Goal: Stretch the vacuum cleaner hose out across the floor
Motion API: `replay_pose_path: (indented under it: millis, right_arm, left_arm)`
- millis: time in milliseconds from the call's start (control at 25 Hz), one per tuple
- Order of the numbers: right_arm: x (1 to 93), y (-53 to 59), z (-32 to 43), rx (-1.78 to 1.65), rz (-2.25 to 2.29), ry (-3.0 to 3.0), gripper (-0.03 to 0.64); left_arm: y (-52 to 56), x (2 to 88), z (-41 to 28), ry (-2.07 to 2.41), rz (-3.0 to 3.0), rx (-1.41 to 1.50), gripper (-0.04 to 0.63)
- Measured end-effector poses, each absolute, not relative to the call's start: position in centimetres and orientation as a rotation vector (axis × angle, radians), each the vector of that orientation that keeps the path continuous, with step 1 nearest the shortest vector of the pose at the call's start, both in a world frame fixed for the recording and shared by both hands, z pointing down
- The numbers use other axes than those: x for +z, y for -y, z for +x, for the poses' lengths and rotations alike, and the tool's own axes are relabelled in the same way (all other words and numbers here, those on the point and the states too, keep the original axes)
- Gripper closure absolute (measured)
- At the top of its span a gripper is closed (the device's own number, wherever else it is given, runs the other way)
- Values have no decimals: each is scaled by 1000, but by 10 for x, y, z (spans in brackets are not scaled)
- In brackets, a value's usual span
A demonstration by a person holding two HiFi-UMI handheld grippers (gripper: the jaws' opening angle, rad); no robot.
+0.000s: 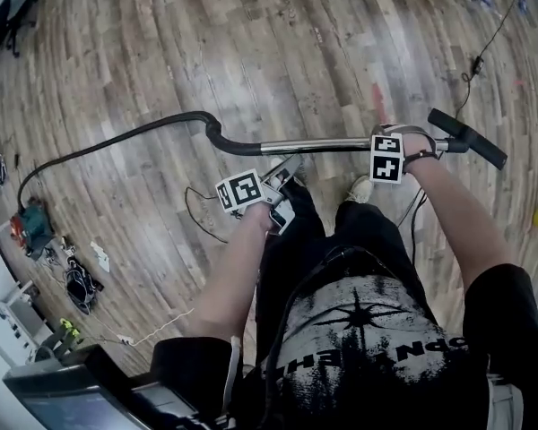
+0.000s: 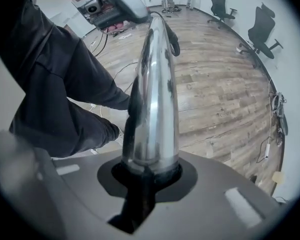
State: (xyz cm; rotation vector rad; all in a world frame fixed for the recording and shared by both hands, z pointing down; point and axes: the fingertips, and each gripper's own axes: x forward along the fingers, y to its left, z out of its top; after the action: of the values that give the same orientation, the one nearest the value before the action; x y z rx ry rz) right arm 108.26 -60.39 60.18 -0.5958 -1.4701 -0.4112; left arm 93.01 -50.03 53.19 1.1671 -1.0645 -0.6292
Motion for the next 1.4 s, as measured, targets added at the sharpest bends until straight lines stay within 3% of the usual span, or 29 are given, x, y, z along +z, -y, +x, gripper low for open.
replay_pose_path:
  millis: [360,1080,1400]
  right_arm:
    - [721,639,1120,-396,-606,1483,546]
    - [1085,750,1133,-479,-512,1610,555]
    - [1174,756,1182,-542,-555,1612,555]
  left_arm:
    - [524,606,954,1344,1354,-283,595]
    - [598,901,904,1566,1478,-206,595]
    - [563,932,930,1642,1407,-201,594]
